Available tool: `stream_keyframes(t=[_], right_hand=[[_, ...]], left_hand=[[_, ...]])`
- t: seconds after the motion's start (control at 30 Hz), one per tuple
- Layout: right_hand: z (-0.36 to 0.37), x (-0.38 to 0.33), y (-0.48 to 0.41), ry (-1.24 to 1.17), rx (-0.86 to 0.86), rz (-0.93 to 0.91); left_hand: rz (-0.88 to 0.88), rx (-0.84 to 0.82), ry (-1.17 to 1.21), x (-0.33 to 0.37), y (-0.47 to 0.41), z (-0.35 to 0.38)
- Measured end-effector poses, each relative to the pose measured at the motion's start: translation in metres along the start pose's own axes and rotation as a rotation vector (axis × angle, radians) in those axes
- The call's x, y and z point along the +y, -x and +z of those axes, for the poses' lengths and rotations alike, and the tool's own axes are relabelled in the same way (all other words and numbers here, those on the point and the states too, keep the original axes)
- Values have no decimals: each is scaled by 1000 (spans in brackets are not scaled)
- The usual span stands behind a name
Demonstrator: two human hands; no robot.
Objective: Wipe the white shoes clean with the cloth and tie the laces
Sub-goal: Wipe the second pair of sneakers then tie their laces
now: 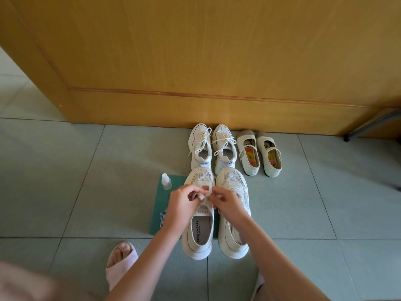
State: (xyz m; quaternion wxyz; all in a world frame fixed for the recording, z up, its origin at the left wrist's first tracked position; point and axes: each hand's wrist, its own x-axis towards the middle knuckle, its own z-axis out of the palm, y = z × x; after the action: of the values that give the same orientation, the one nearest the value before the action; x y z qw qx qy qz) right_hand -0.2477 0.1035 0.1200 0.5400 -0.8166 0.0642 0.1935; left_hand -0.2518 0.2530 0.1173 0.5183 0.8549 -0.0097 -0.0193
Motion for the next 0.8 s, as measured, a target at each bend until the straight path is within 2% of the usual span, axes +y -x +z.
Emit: stream_keyframes(t=[0.23,0.37,0.57,0.7,0.8], right_hand=[[-3,-3,-4,41,23,-2],[-1,-4,-4,118,12,7],[1,-6,2,186,87,25],[0,2,1,535,97,20],[-4,9,5,634,102,45]], left_hand=[[-1,7,125,-4,4,-1],[-64,15,203,-5,4,-1],[-45,12,181,-8,2,1],[-228,90,320,-11,10,-4],[-386,134,415,-17,13,-5]])
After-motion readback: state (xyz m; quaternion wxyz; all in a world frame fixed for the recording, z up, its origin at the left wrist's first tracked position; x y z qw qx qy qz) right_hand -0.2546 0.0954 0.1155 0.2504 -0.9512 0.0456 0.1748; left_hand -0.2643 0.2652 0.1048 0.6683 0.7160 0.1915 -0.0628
